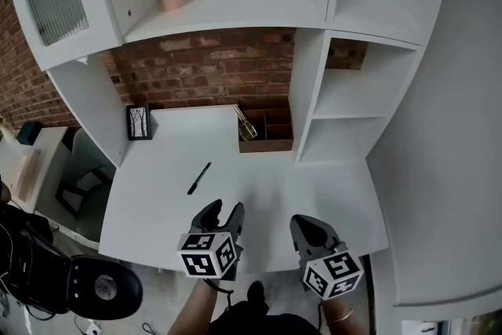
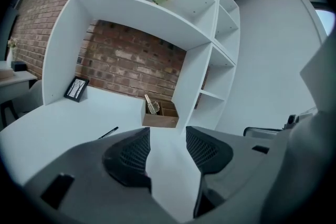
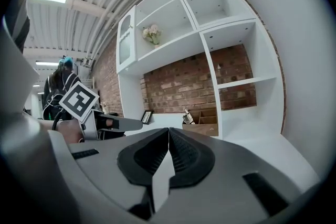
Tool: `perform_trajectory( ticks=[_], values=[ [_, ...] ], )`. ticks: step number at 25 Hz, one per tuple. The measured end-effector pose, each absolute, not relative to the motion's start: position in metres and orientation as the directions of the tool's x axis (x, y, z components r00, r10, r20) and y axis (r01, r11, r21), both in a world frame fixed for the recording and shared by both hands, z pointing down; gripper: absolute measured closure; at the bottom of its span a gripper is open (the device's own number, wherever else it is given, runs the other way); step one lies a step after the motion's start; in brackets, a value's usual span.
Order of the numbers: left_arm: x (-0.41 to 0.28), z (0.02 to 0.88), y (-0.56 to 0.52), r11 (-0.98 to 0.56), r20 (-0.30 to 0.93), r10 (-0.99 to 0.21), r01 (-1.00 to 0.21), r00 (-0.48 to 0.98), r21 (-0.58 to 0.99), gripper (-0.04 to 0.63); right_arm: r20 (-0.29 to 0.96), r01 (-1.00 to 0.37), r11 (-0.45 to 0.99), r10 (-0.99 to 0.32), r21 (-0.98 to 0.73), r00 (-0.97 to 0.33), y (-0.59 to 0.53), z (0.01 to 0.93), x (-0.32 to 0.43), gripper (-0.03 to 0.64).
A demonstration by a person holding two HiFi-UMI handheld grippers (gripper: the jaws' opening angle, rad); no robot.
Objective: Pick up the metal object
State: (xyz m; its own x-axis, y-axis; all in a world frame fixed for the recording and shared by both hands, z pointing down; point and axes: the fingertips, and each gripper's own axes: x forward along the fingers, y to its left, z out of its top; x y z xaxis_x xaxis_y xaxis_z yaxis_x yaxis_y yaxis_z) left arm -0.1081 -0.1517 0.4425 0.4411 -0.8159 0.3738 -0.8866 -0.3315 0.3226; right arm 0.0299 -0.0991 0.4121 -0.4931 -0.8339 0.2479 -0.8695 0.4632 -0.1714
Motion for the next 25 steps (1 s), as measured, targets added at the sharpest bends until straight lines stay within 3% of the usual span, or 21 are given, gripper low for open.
perform_trajectory(
  ticks=[13, 25],
  values=[
    [-0.079, 0.462, -0.241, -0.312, 0.408, -0.8, -0.886, 0.44, 0.343, 0.376, 0.274, -0.871, 0.456, -0.827, -0.185, -0.491, -0.166, 0.424, 0.037, 0.611],
    [-0.06, 0.497, -0.321, -0.193, 0.42, -0.843, -0.919, 0.335, 0.345, 0.35, 0.263, -0.795, 0.572, -0.751, -0.2, -0.606, -0.238, 0.453, 0.051, 0.611]
  ],
)
